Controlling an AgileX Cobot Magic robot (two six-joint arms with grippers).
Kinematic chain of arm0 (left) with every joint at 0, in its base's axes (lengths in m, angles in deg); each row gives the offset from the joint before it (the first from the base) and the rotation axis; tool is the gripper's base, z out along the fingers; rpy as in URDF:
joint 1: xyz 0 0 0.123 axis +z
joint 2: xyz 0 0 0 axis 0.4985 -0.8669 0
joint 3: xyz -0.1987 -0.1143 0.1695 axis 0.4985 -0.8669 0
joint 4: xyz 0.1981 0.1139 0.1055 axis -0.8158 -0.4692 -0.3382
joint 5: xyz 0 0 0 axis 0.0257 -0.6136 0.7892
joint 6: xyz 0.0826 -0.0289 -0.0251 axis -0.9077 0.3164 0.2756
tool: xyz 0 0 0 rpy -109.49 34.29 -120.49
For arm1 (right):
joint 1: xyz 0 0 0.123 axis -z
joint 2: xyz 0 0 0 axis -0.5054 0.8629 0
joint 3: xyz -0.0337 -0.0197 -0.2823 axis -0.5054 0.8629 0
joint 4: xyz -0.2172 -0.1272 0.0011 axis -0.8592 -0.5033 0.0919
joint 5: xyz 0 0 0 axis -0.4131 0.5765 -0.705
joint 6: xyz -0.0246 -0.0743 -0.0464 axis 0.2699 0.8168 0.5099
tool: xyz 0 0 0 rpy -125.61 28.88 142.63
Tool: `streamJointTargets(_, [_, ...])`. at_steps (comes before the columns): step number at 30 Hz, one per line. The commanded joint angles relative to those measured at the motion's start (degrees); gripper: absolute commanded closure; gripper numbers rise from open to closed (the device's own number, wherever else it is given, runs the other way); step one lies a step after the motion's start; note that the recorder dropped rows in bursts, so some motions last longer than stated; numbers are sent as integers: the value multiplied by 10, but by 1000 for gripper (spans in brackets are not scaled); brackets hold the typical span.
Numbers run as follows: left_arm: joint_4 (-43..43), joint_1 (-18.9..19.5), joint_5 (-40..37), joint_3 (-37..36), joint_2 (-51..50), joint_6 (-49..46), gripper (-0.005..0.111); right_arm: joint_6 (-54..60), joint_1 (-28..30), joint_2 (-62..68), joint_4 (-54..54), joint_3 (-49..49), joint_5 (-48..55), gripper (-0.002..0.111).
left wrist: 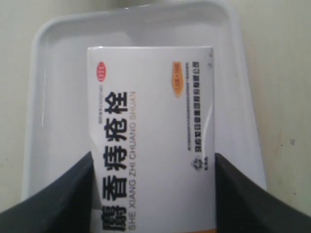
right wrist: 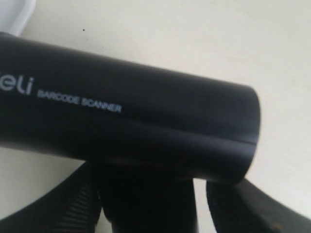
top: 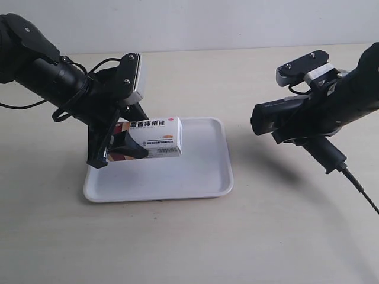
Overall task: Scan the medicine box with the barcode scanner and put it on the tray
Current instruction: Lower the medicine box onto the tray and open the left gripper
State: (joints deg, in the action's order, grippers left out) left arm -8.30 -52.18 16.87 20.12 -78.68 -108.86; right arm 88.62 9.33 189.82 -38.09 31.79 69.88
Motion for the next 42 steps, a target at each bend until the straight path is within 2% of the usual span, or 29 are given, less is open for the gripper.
streamJointTargets(1, [9,5,1,-3,8,-8,107,-45,2,-6,-46,-3,8,108])
streamJointTargets(8, [13,6,10,-3,-14,-31,107,-166,2,-6,-137,-2,33,108])
streamJointTargets(14, [17,6,27,-3,-24,-33,107,-167,2,-31,-131,36,-7,108])
streamJointTargets(29, [32,6,13,-3,-10,4,107,-173,2,-50,-131,37,-24,108])
streamJointTargets(35, [43,5,18,-3,-21,82,107,-212,2,13,-132,37,-77,108])
streamJointTargets(40, [43,5,22,-3,-70,65,107,-226,2,48,-130,36,-102,108])
streamJointTargets(42, [63,5,63,-3,-83,71,107,-227,2,49,-130,36,-103,108])
